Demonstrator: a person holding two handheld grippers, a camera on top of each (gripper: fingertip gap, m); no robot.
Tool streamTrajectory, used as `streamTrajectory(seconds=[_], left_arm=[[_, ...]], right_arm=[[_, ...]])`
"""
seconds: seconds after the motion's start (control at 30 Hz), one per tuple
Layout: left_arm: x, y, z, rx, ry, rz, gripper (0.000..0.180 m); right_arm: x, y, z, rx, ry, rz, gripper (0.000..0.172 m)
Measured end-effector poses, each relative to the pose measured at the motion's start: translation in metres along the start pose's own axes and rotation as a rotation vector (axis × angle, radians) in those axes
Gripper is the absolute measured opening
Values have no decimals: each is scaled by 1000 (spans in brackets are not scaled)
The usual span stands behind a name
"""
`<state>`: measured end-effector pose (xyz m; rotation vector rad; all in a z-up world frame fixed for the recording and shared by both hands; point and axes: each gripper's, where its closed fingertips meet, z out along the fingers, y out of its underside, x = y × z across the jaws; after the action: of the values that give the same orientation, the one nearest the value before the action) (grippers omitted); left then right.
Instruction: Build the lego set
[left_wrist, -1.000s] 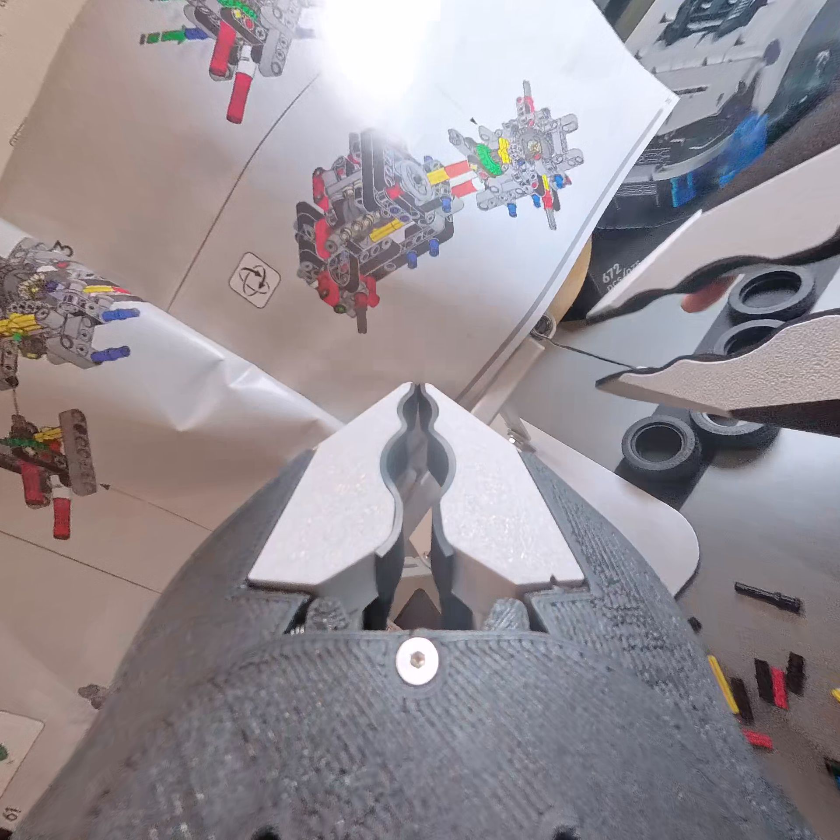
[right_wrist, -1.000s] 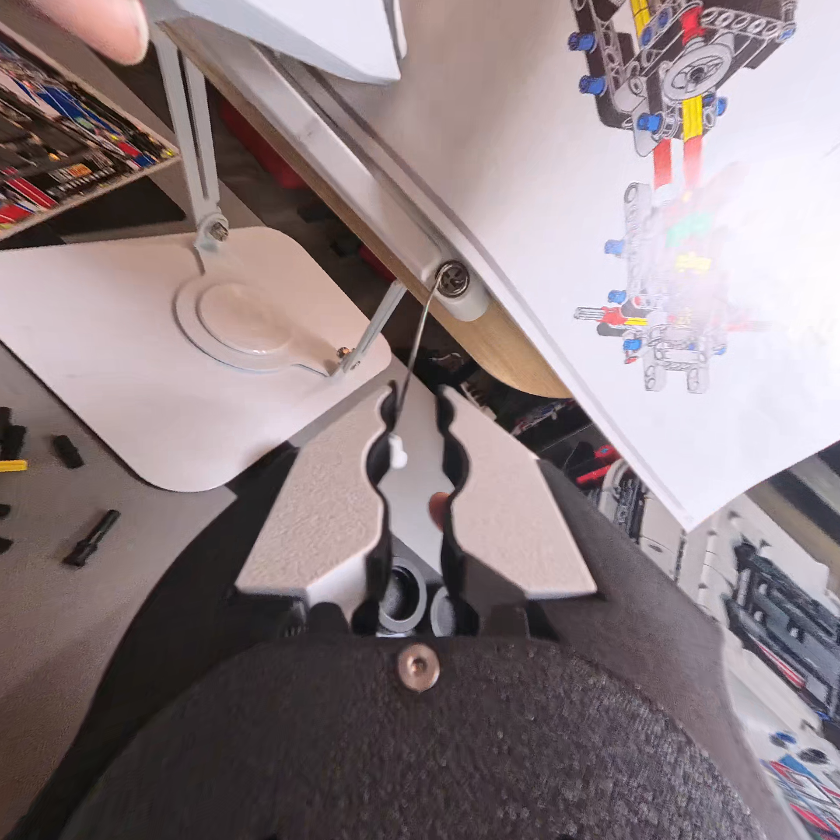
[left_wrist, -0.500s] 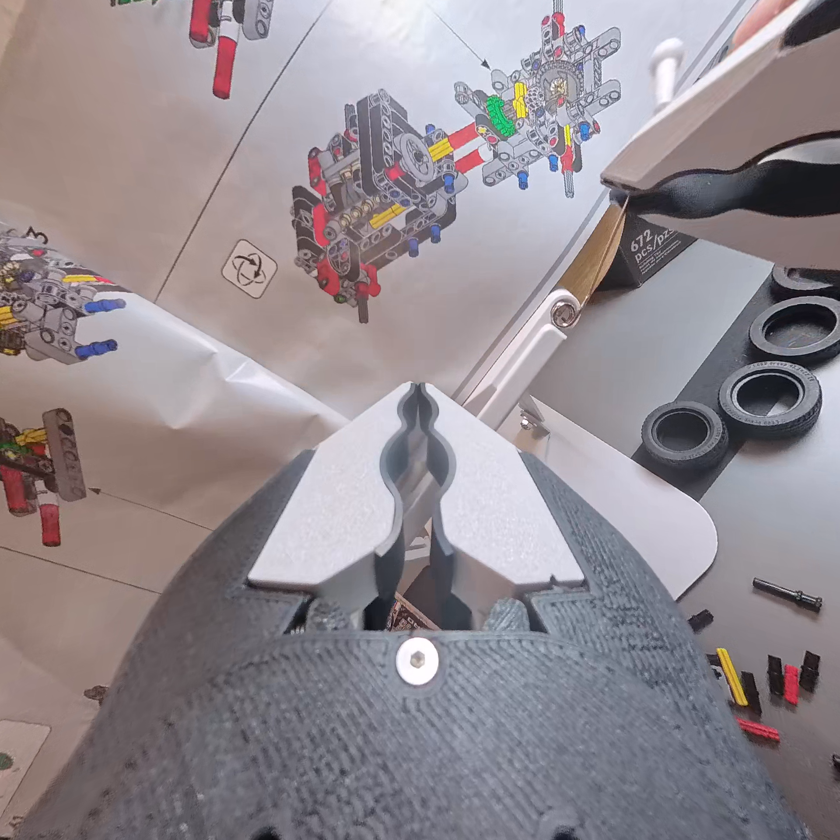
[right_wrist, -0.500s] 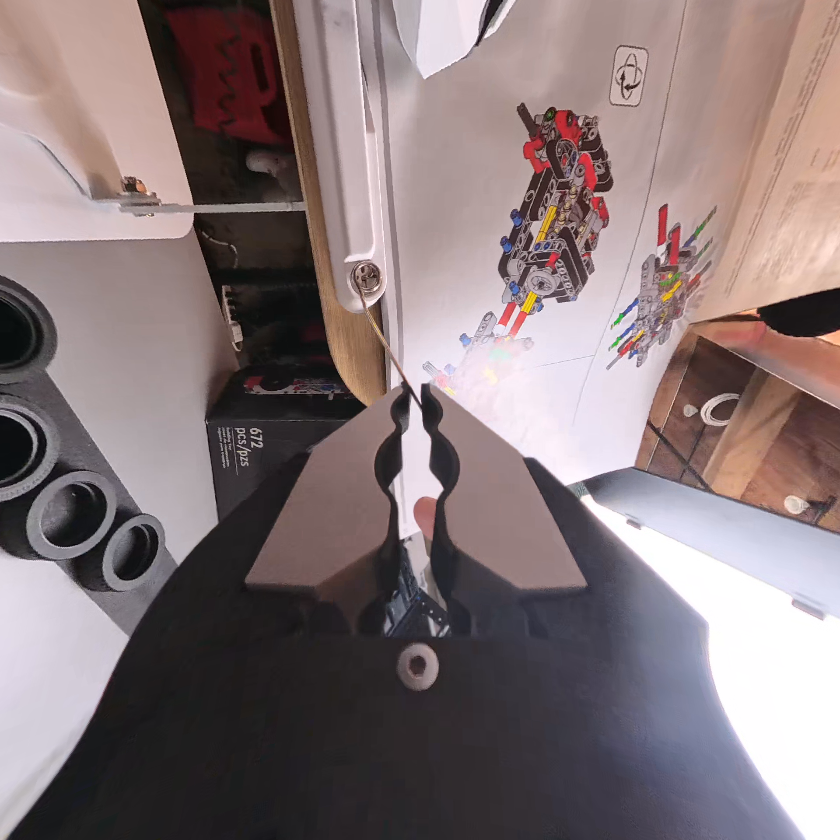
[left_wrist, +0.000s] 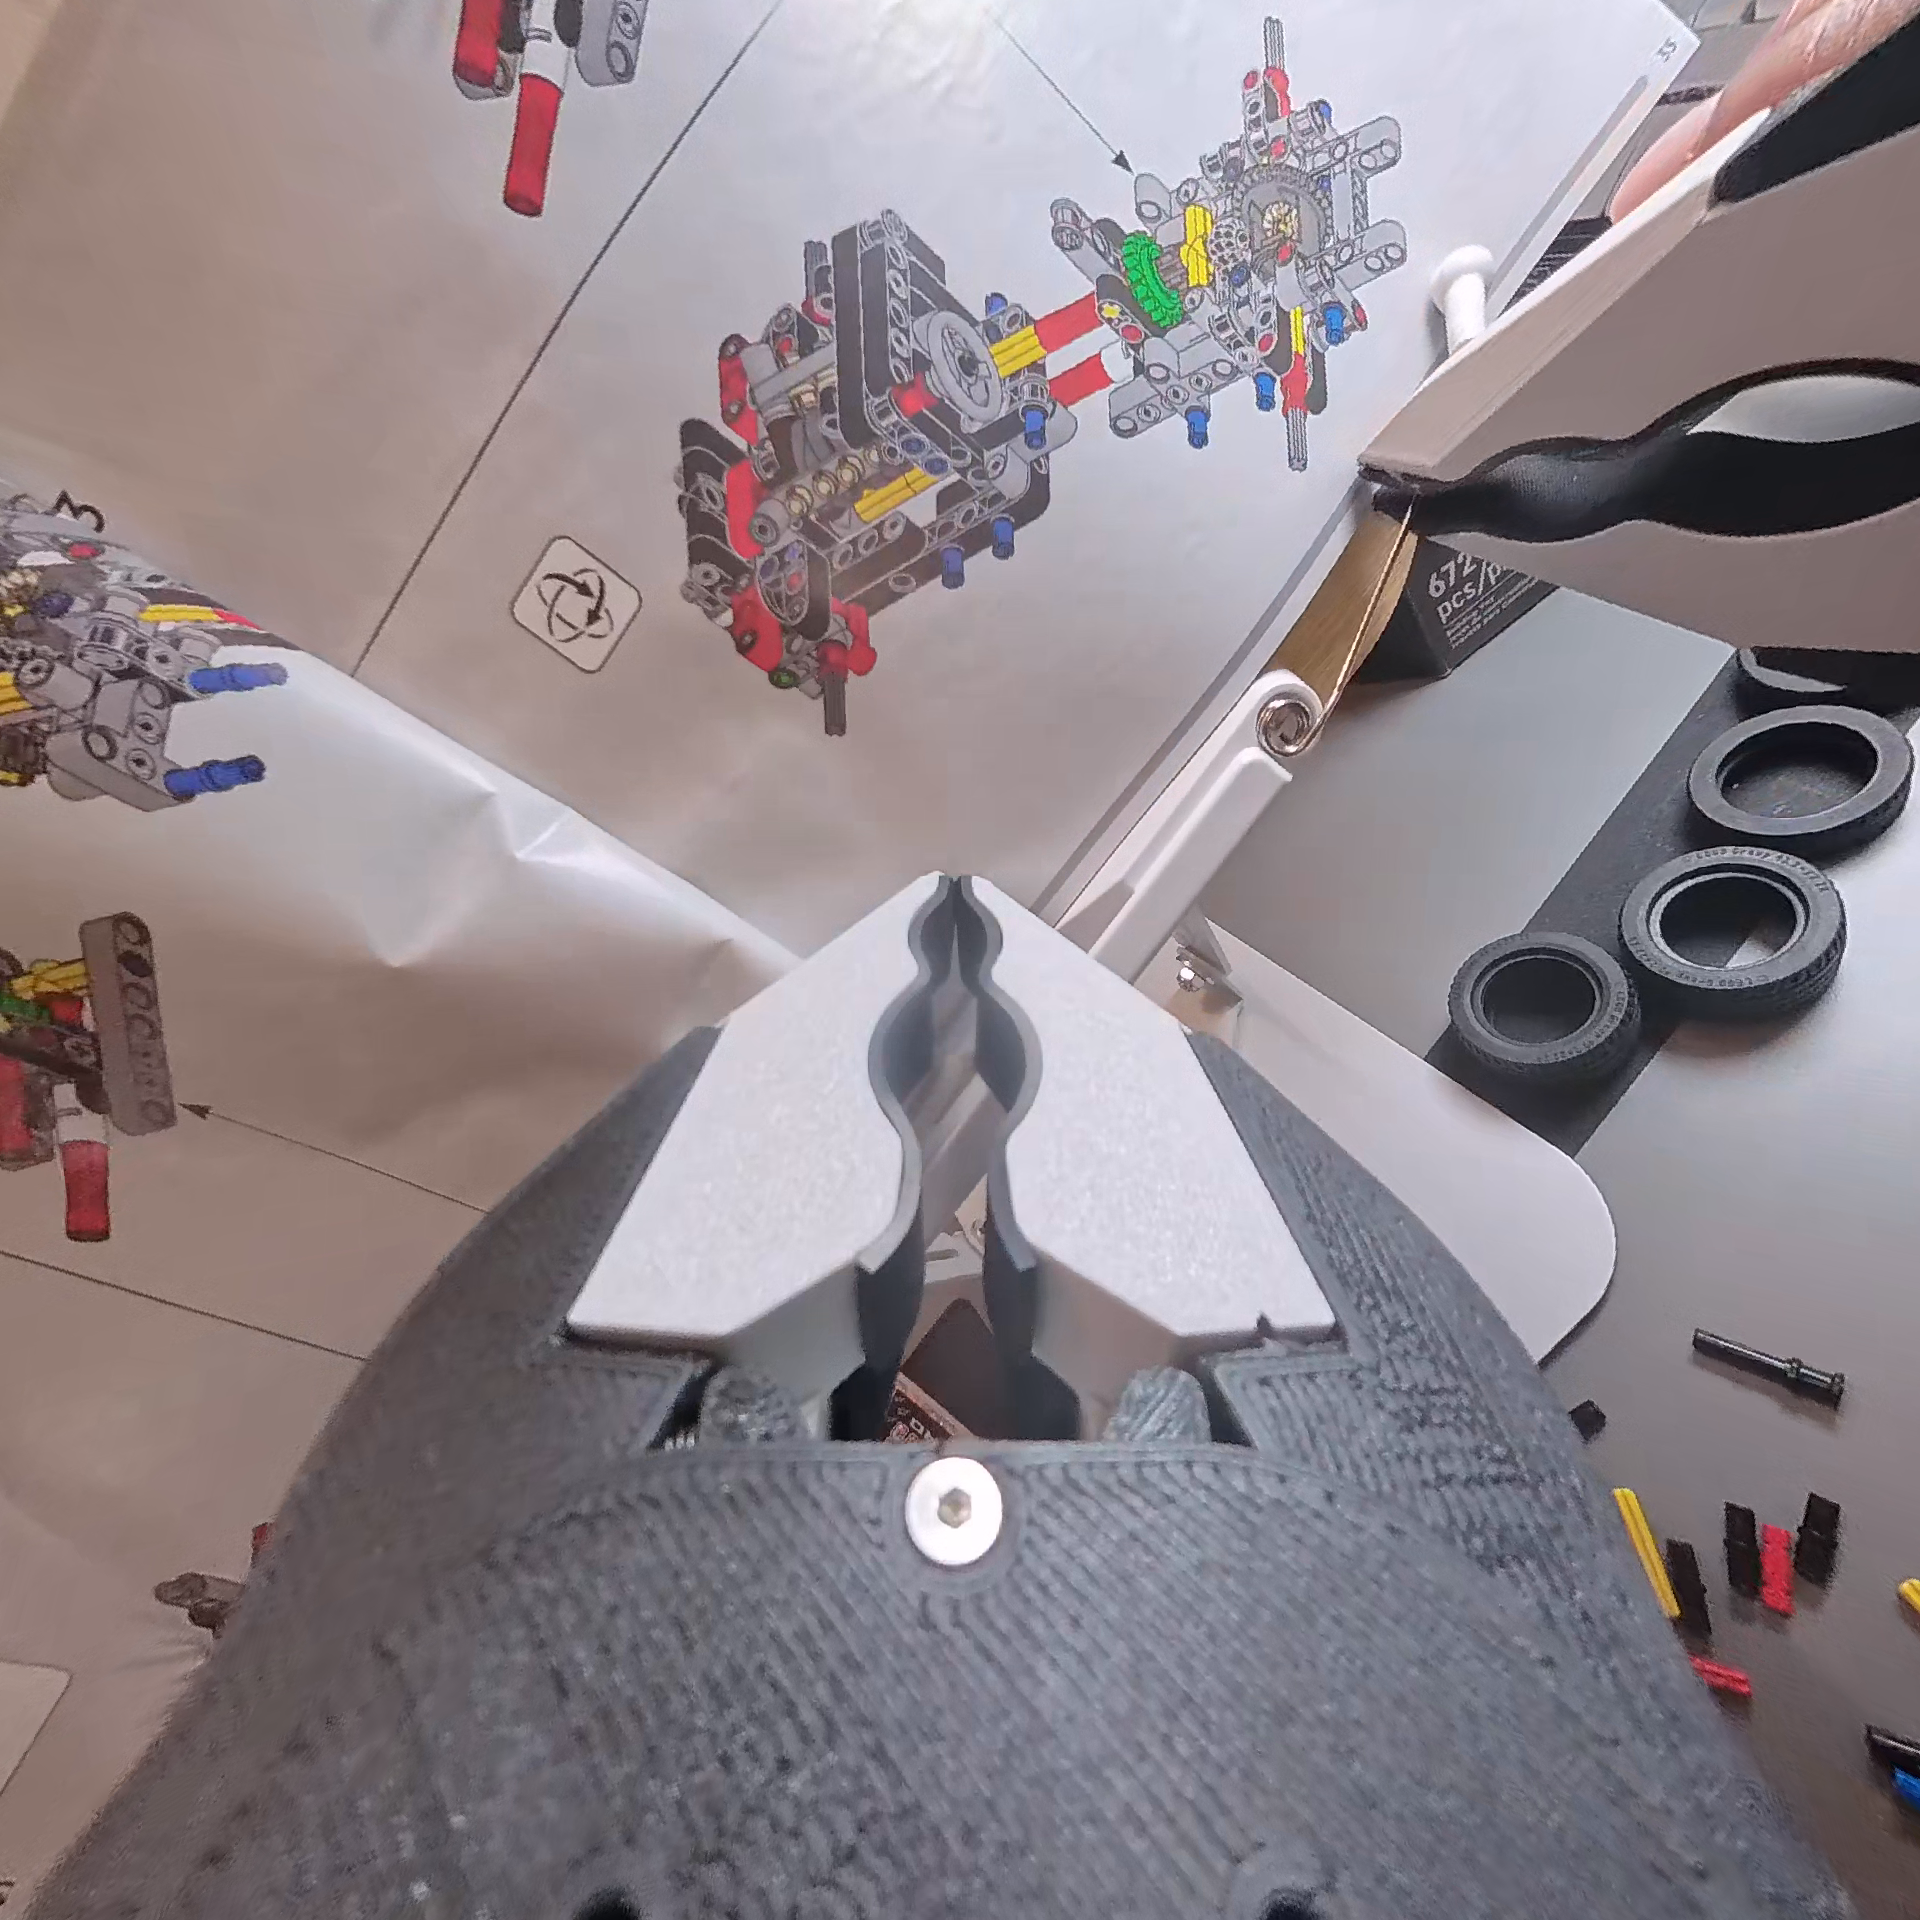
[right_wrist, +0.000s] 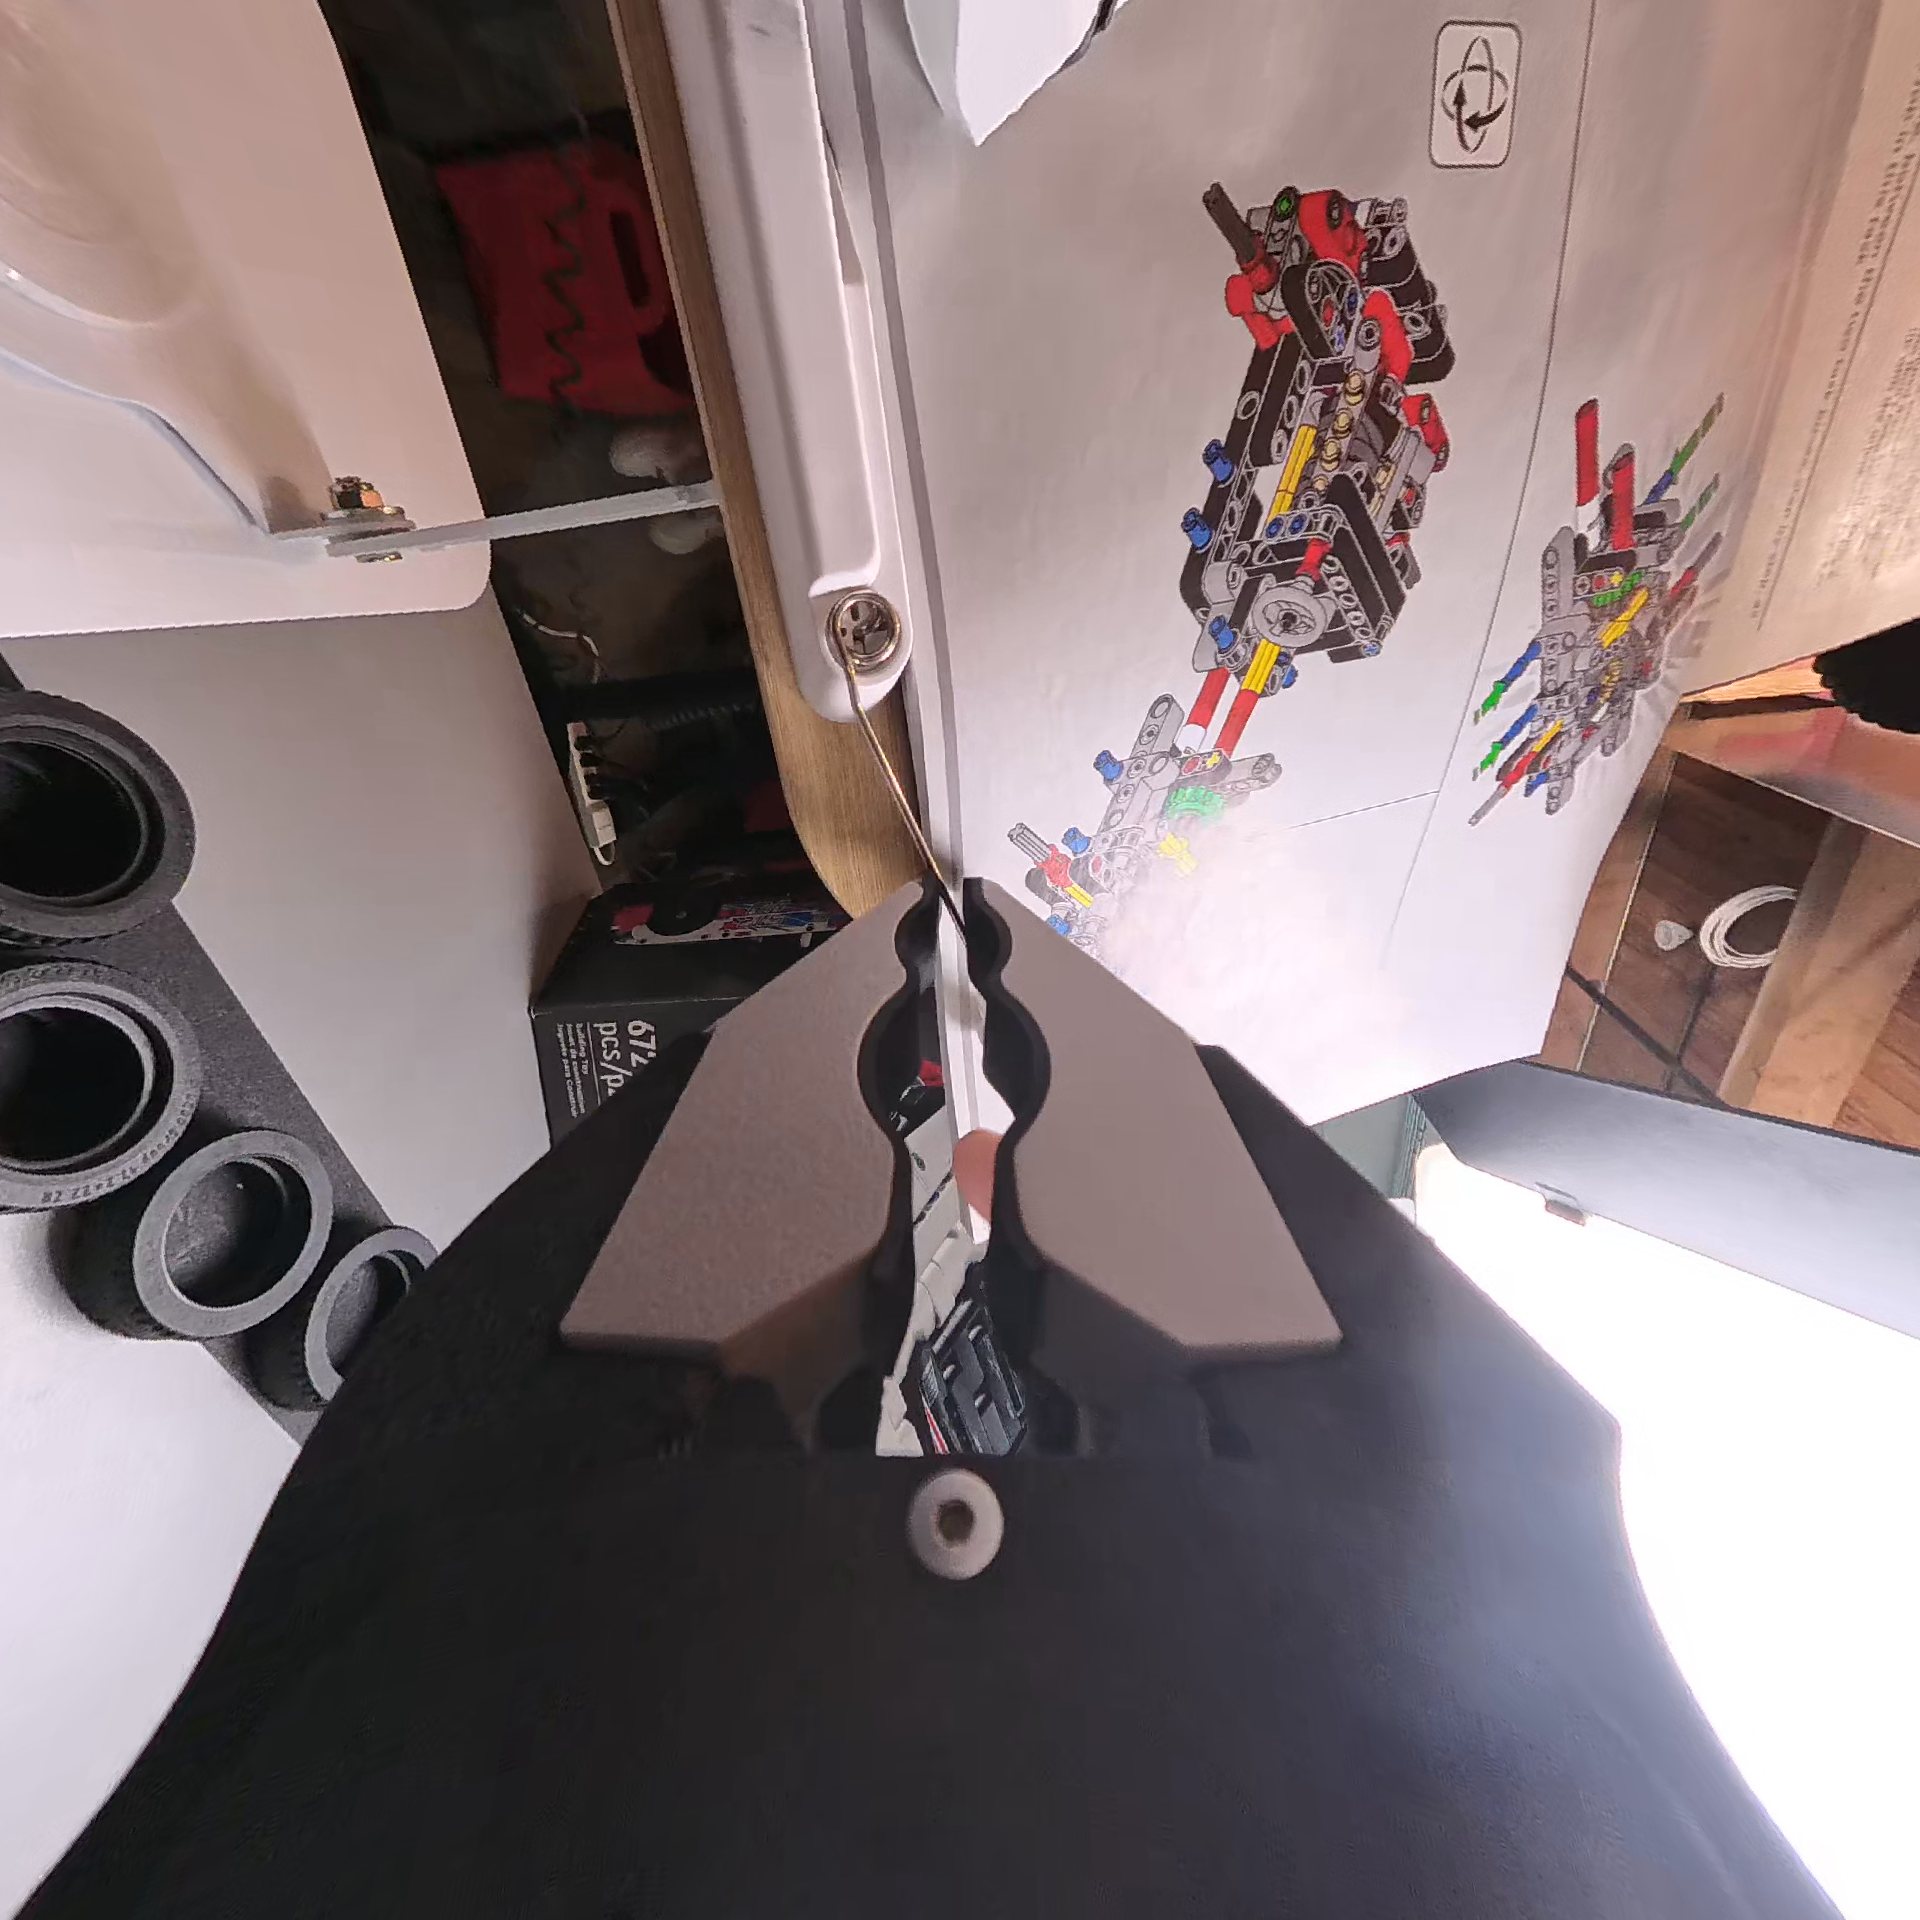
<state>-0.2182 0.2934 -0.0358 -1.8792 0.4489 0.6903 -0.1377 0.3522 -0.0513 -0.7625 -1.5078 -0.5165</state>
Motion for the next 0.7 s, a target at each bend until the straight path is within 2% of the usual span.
streamTrajectory(seconds=[0.1,0.17,0.23,0.33,0.47,0.7], left_arm=[[2,-2,-3,28,28,-66,0],[2,-9,-12,98,67,-166,6],[-1,-17,-27,176,115,-310,17],[-11,-18,-56,280,132,-471,29],[-16,1,-98,346,99,-569,39],[-14,47,-156,365,4,-658,39]], right_arm=[[0,0,-2,7,8,-2,6],[-2,1,-6,10,-17,11,29],[-1,0,-18,24,-43,78,41],[4,-6,-53,111,-79,272,43],[-5,-9,-117,217,-230,641,46],[-34,-21,-220,358,-418,1093,43]])
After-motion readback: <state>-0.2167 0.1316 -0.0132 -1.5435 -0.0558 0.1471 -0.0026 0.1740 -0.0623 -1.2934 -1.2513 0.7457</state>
